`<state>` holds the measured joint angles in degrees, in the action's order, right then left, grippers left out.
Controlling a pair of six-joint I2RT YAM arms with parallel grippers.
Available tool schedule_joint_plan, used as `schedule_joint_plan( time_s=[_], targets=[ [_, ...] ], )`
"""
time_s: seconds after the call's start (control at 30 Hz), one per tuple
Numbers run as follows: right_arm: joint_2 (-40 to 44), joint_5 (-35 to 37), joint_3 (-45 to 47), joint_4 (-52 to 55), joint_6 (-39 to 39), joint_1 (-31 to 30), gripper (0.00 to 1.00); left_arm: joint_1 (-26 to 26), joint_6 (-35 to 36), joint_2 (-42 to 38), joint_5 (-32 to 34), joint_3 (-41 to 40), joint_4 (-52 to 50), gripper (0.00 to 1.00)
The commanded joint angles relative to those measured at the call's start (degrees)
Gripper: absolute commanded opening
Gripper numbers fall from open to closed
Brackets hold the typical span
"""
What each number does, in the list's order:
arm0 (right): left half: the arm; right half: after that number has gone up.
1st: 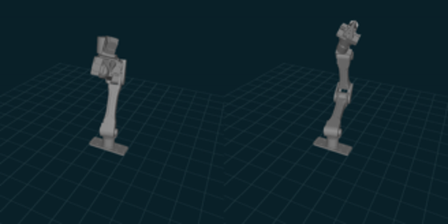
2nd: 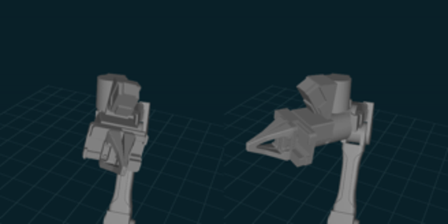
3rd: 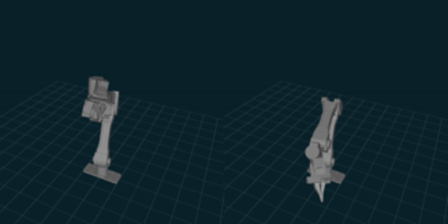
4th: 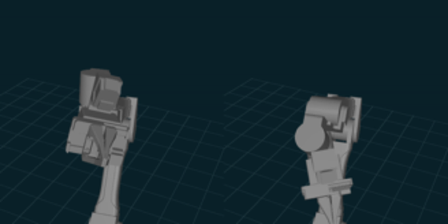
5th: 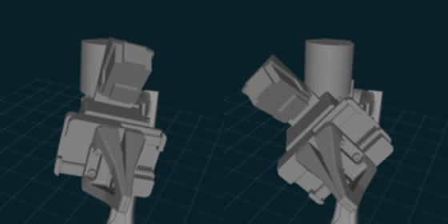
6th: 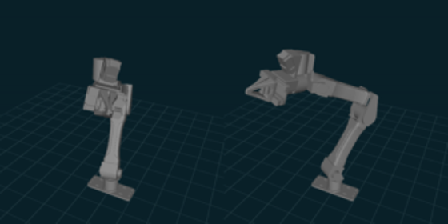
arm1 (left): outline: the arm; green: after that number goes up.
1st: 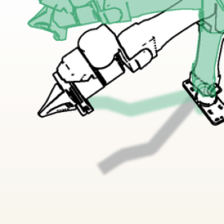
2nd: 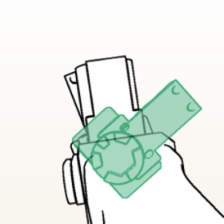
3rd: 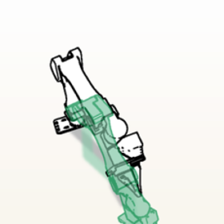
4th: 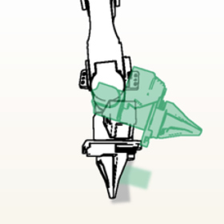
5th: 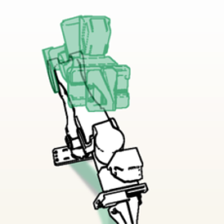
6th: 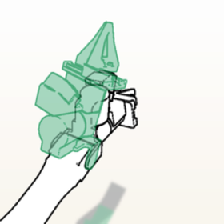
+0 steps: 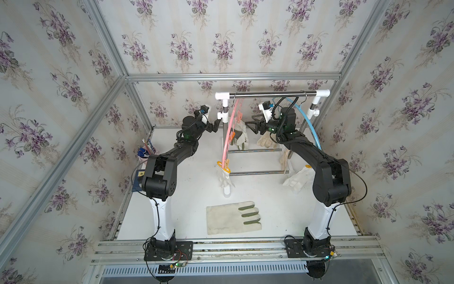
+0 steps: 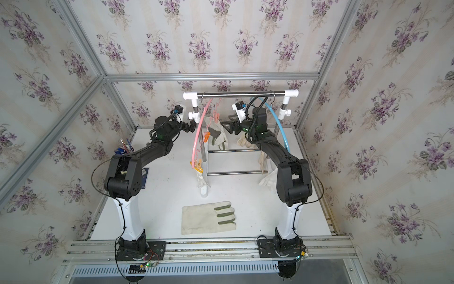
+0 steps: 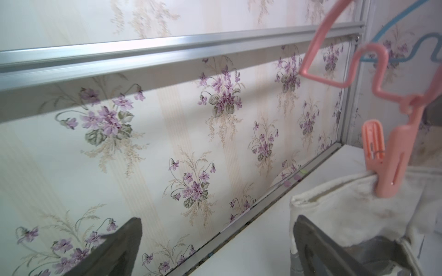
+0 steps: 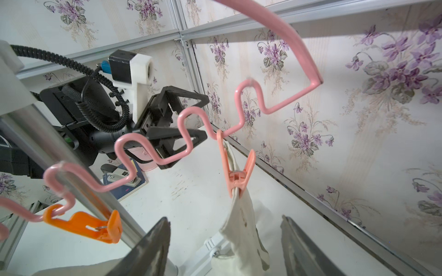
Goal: Clip the gloves onto a hanger to dry
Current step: Clamp the glove onto the hanger, then pick up the glove from the center of the board.
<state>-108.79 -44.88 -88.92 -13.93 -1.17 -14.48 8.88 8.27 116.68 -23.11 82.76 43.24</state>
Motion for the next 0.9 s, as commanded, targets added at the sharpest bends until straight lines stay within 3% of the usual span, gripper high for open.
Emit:
schedule_joint_plan(
  time_s=[0.0, 0.1, 0.3, 0.4, 0.47, 0.57, 0.73, 0.87],
  targets=[
    [3.01, -0.94, 1.13, 1.81, -2.73, -0.6, 0.73, -0.86, -15.36, -3.51, 7.34, -3.1, 5.68, 1.0],
    [5.32, -1.84, 2.59, 4.96, -4.84, -1.63, 0.72, -2.22, -25.07, -7.69, 5.35, -4.72, 0.49, 1.0],
    [10.87, -1.32, 6.95, 8.78, -5.32, -3.71, 0.7, -2.73, -28.22, -17.45, 0.88, -8.22, -9.97, 1.0],
    [14.0, 1.39, 10.0, 11.18, -5.52, -5.56, 0.69, -2.73, -31.27, -21.84, 2.01, -15.6, -1.86, 1.0],
    [16.43, 4.75, 12.24, 12.63, -4.93, -6.79, 0.68, -3.84, -39.98, -24.03, 3.59, -19.7, 2.46, 1.0],
    [20.49, 9.17, 15.55, 14.71, -2.24, -8.26, 0.65, -5.72, -47.27, -28.14, -0.1, -21.06, -4.2, 1.0],
    [30.69, 19.64, 23.4, 18.35, 1.61, -11.9, 0.61, -5.94, -45.52, -38.94, -2.51, -22.98, -18.65, 1.0],
    [38.9, 24.24, 28.72, 23.22, 3.57, -15.85, 0.6, -6.43, -45.08, -47.41, -3.68, -27.5, -22.27, 1.0]
  ],
)
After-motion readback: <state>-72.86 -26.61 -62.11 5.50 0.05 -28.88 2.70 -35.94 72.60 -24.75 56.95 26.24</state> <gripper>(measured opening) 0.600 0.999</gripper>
